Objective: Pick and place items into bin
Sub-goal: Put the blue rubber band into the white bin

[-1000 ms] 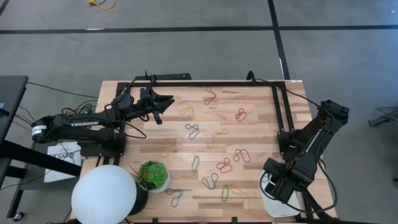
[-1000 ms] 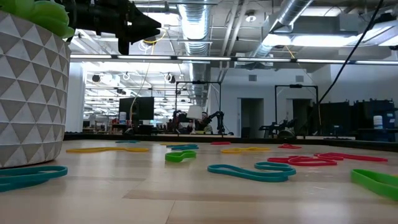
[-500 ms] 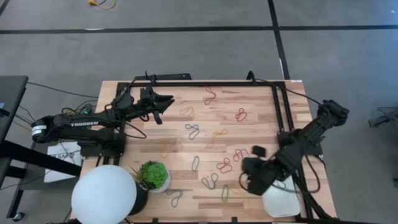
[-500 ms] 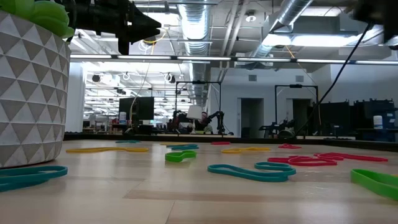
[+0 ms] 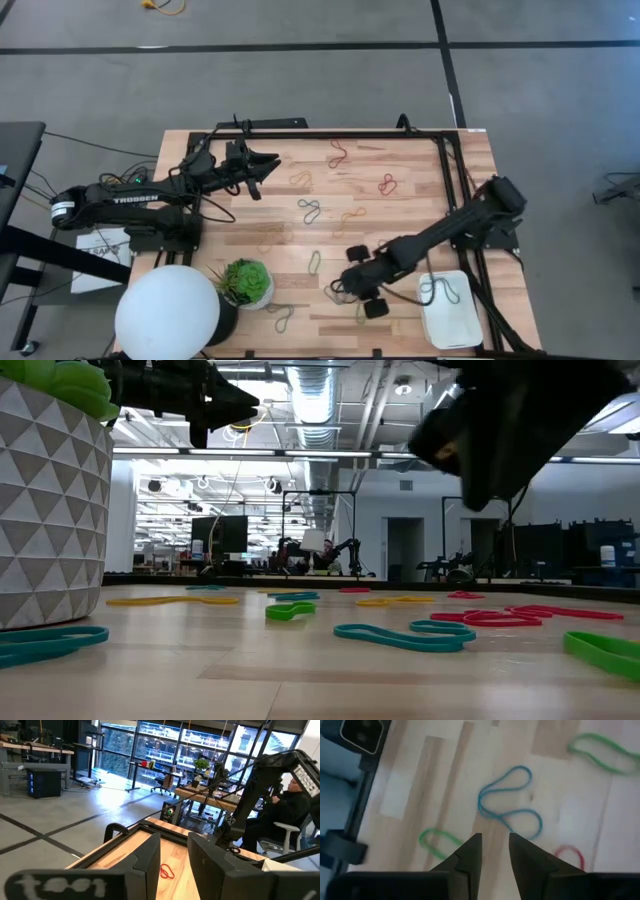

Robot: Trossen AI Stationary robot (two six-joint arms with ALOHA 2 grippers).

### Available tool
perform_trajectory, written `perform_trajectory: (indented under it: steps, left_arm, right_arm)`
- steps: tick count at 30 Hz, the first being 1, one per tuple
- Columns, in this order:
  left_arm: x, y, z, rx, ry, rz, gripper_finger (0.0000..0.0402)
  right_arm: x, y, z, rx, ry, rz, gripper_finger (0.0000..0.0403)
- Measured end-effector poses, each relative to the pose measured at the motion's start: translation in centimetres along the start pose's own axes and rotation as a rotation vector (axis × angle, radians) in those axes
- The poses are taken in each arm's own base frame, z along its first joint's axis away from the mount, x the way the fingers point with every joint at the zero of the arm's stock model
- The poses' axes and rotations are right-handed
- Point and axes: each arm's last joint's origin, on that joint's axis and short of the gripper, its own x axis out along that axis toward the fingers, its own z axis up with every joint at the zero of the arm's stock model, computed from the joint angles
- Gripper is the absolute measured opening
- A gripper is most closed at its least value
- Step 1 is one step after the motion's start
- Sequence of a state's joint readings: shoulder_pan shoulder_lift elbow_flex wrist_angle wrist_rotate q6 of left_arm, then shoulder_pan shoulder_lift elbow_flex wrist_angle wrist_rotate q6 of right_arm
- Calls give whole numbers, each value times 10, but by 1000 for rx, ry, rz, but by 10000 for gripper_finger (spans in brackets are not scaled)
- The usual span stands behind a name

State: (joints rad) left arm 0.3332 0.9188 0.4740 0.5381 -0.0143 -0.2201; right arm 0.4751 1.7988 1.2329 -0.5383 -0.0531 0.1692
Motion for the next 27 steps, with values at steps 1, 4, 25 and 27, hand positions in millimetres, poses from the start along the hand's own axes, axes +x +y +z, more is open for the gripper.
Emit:
perform_trajectory:
  steps: [1,4,25,27]
  left_arm:
    - [0,0,0,-1,0,0,89]
    - [0,0,0,-1,4,0,89]
    - [0,1,-7,-47,69,11,89]
    - [0,2,-8,-52,82,14,89]
  right_arm:
    - [5,0,4,-24,1,0,91]
    - [17,2,17,-82,3,2,91]
    - [68,8,30,-141,83,108,91]
    - [68,7,29,-141,91,90,91]
